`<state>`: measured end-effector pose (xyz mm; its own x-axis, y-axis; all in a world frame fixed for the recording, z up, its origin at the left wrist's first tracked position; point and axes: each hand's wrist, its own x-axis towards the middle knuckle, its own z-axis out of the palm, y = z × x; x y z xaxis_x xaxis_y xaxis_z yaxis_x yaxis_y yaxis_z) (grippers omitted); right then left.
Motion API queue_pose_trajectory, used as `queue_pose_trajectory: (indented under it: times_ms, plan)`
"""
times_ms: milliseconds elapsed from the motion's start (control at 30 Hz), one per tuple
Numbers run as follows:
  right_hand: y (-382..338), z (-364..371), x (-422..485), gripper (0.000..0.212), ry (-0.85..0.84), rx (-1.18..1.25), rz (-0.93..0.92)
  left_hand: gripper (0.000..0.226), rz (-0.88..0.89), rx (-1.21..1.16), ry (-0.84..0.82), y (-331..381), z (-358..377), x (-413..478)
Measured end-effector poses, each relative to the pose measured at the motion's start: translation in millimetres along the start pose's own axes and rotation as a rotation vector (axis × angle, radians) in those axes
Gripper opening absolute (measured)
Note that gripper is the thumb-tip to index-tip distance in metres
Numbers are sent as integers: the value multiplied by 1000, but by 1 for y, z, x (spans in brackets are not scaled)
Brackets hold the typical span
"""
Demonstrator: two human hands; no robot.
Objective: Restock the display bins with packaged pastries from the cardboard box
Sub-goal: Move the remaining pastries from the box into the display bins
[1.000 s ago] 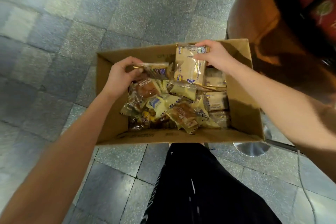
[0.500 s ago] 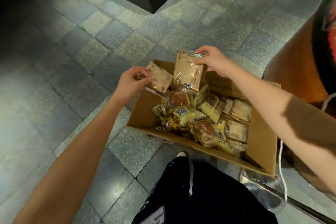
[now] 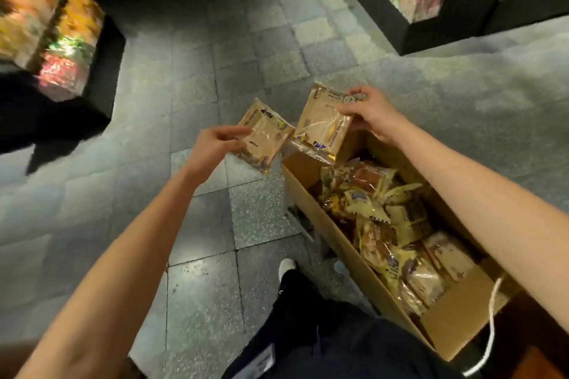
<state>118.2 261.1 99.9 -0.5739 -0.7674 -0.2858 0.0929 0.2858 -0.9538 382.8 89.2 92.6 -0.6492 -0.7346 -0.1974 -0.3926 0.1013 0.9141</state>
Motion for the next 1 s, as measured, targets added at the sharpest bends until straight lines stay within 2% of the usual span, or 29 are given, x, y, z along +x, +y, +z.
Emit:
queue_pose_trajectory:
  times_ms: [100,367,533,733,1000]
  plan:
    - [-13,44,-4,36,-120,-27,-42,34,-56,-17,143,-20,-37,-44]
    - [-30,190,-26,44,-431,-52,-76,17,-196,-259,464,-68,-108,-171]
    - [-27,288,-61,48,-586,-18,-34,22,-228,-367,681,-98,-142,-258]
    - [-24,410,-145,43,-843,-60,-77,27,-272,-465,712,-133,-183,-382]
    - [10,557,-312,41,-1102,-62,-61,13,-284,-501,1048,-174,-220,-580]
